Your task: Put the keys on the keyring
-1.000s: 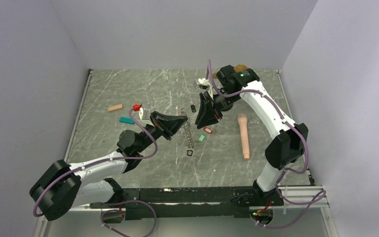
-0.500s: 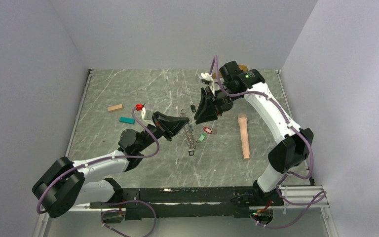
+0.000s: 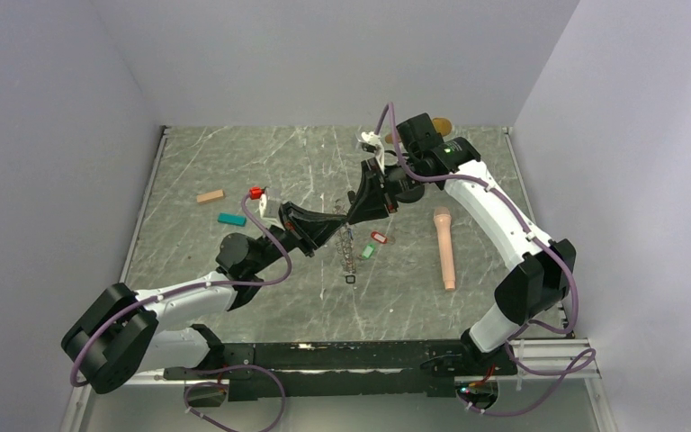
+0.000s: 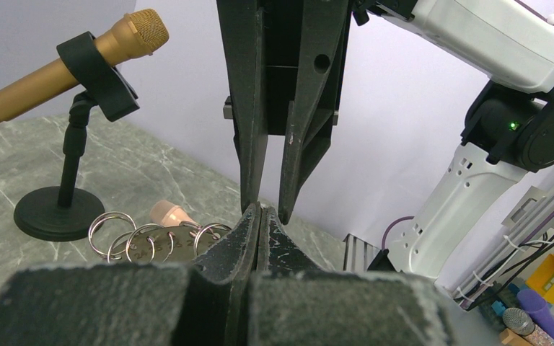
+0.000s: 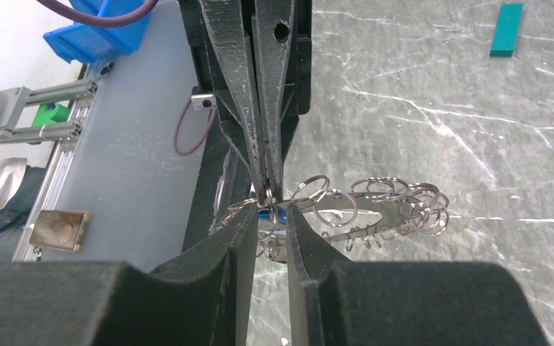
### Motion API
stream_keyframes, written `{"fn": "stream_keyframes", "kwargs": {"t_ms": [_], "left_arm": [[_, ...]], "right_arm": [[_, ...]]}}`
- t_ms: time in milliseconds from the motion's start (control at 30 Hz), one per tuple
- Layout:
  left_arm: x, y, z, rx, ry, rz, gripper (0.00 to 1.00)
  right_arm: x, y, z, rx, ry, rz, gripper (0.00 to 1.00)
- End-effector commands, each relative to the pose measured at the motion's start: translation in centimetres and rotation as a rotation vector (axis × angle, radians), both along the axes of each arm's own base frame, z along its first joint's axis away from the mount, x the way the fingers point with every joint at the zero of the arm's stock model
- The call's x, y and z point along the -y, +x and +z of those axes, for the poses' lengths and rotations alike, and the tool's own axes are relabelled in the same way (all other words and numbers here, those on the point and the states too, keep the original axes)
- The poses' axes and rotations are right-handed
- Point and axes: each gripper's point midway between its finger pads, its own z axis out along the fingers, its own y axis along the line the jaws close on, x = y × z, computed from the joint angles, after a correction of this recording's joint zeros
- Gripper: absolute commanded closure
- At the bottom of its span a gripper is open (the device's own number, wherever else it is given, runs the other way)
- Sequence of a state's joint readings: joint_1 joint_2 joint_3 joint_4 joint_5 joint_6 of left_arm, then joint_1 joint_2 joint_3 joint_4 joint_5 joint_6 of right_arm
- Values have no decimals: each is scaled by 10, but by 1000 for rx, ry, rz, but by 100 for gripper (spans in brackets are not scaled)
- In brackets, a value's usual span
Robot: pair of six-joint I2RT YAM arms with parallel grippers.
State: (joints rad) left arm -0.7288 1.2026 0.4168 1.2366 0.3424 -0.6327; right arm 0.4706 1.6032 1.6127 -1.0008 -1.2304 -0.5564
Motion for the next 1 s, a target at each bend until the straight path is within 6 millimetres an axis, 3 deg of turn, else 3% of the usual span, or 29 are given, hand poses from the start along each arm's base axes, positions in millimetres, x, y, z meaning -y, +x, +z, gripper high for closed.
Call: {"fn": "stream_keyframes", "kwargs": {"t_ms": [0, 200, 367, 833, 967], "left_arm": [[-6, -5, 41, 94, -100, 0, 100], [-9, -3, 42, 91, -111, 14, 100], [-10, -3, 40, 85, -108, 19, 100], [-8, -7, 36, 77, -75, -52, 99], [-7, -9, 29, 63, -45, -124, 78]], "right_arm": [[-5, -2, 5, 27, 14, 7, 78], [-4, -3, 1, 37, 0, 5, 84], [-3, -4, -1, 47, -6, 7, 100], [0, -7, 3, 95, 1, 34, 100], [2, -7, 2, 109, -18, 40, 100]]}}
